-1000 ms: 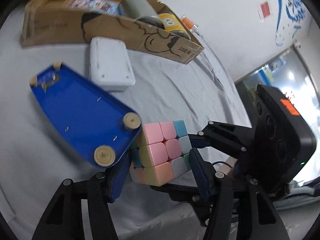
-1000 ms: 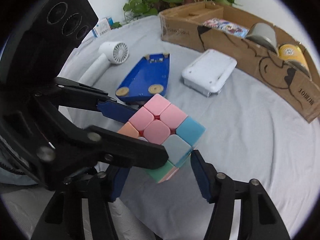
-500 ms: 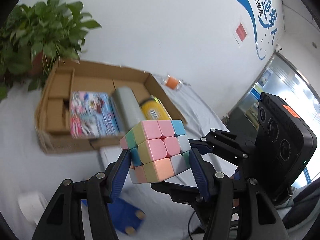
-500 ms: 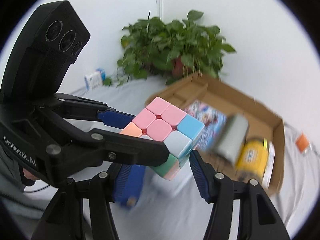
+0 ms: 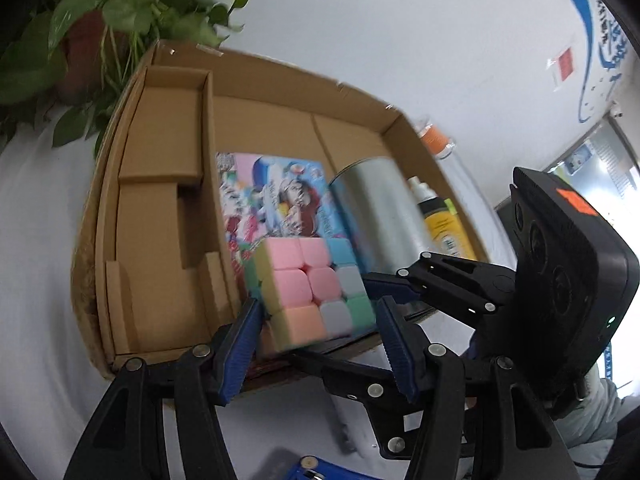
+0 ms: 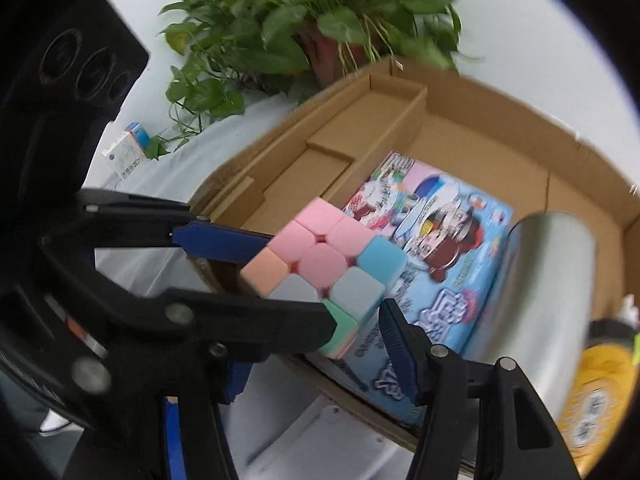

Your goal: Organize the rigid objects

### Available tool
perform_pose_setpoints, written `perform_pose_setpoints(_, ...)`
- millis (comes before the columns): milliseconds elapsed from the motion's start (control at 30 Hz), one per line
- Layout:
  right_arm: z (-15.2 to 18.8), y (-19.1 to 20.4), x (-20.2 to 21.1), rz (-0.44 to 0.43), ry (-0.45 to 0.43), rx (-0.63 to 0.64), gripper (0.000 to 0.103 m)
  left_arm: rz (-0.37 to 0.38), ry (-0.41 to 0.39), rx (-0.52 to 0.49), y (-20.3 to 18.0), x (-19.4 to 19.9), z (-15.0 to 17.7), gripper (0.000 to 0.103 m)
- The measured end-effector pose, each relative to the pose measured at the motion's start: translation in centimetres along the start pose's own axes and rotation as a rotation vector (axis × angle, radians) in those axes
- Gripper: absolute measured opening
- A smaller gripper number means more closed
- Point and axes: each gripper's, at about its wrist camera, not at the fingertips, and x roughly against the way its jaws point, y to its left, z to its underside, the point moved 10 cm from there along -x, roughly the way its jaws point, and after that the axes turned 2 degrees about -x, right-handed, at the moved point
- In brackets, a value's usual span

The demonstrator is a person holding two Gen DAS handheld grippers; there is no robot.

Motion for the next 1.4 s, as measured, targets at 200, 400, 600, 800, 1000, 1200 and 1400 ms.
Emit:
perform_pose_setpoints(200, 0.1, 0.5, 0.7, -0.033, -0.004, -0.051, 0.062, -0.04, 0.019, 0.027, 1.7, -0.4, 0.3, 0.056)
perform_pose_setpoints(400, 3.5, -0.7, 7.1, 0.075, -0.12, -0.098, 0.072, -0.105, -0.049, 0.05, 2.1, 3.6, 1.7, 0.075)
perform_pose_setpoints(600, 11.7, -1.4, 4.4, 0.002, 0.052, -0.343, 0.072, 0.039, -0.011, 0.075, -1.2, 3.2, 5.6, 0.072)
perform_pose_setpoints(800, 12.6, -1.1, 2.0, -0.09, 0.07, -0.456, 0.067, 0.14, 0.15, 0.083, -4.6, -2.8, 7.5, 0.062)
perform_pose_setpoints(1000, 12.7, -0.9, 1.6, -0.011, 0.056, -0.397, 0.053, 0.087, 0.227, 0.087, -5.2, -4.9, 8.3, 0.057)
perform_pose_setpoints(1200, 12.6, -1.8, 2.6, -0.005, -0.012, -0.438, 0.031, 0.007, 0.23, 0.089, -4.7, -4.6, 8.8, 0.057)
perform_pose_setpoints(1400, 12.7, -2.2, 3.3, -0.099, -0.046, -0.504, 0.025, 0.002, 0.207, 0.114, -4.1, -4.1, 9.4, 0.057)
